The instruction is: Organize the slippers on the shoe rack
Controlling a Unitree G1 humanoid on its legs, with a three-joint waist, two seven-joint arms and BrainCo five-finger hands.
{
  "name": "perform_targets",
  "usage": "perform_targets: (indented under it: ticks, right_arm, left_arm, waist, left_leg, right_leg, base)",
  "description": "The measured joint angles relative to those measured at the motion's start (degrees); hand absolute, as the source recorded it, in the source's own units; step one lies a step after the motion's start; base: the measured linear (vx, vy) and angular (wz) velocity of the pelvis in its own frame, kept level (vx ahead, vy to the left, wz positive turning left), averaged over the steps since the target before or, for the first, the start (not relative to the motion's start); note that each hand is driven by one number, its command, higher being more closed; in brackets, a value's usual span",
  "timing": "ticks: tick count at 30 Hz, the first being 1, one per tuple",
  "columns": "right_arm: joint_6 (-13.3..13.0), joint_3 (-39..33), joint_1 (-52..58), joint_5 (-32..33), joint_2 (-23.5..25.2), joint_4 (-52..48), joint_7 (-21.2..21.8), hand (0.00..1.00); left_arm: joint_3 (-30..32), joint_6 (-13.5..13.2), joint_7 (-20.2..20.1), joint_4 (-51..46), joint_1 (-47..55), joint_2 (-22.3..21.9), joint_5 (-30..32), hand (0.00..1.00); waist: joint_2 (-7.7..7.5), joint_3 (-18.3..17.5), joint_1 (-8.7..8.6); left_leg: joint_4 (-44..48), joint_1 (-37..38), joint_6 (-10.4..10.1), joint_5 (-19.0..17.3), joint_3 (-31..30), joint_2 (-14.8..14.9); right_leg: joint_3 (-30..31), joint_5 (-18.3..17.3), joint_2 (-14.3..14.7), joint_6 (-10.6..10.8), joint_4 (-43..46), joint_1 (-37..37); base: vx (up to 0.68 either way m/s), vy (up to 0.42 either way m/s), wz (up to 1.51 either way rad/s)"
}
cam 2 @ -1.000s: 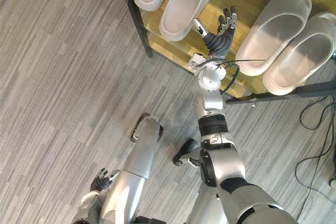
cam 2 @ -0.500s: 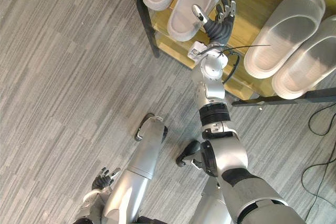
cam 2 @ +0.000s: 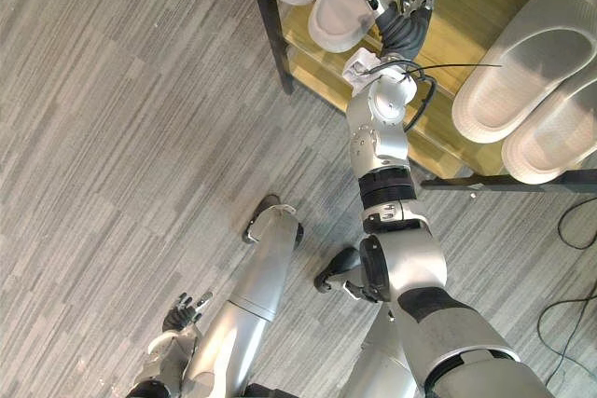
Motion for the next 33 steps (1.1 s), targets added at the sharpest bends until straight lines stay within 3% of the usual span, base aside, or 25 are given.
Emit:
perform_targets:
  ticks: [5,14,23,30,33]
  right_arm:
    - [0.03,-0.25,-2.19,1.31,-2.07,0.75,0.00,0.00]
    - [2.36,3.79,-3.55,-0.74,-3.38,3.81,0.16,0.00]
    - [5.26,6.63,-1.54,-6.20,-0.71,4.13,0.98,0.00]
    - [5.53,6.50,5.67,-10.50,2.25,-6.95,1.13,0.00]
    - [5.40,8.48,9.63,-12.83,3.60,-15.83,1.54,0.00]
  left_arm:
    - [1.72,-0.07,0.04,1.12,-1.39,-0.93,-0.04,0.00]
    - [2.32,-0.01,0.11,2.85,-2.80,-1.29,-1.24,0.00]
    - [4.36,0.33,-0.18,2.52,-4.66,-0.98,-2.40,0.00]
    - [4.33,0.61,-1.29,0.32,-4.50,-0.89,-2.42,0.00]
    - [4.29,1.49,-1.56,-0.56,-3.50,-0.26,-2.39,0.00]
  waist:
    - [1.55,0.21,0.74]
    - [1.78,0.49,0.78]
    - [1.21,2.51,-1.52]
    - [0.40,2.97,-2.73]
    - [-0.10,3.16,-4.33]
  left_leg:
    - [-0.70,-0.29,-0.76,0.57,-0.88,0.15]
    - [-0.27,0.73,-1.02,0.69,0.26,2.33]
    - [0.74,3.98,-0.20,-0.06,2.78,4.22]
    - [0.92,6.74,0.93,-0.68,5.09,4.60]
    - [0.71,8.73,1.30,-1.03,6.02,4.93]
  right_leg:
    - [-0.90,-0.02,0.06,-0.04,-0.30,-0.09]
    - [0.36,0.60,1.72,-1.01,-0.68,-0.11]
    - [2.87,1.21,2.96,-0.22,-0.71,1.99]
    - [4.84,1.34,2.71,0.14,-0.71,3.99]
    - [5.48,1.31,2.70,0.19,-0.88,5.61]
  base:
    - [0.01,0.038,0.03]
    - [0.01,0.050,-0.11]
    - [0.00,0.070,-0.13]
    - [0.00,0.060,-0.06]
    - [0.01,0.016,-0.04]
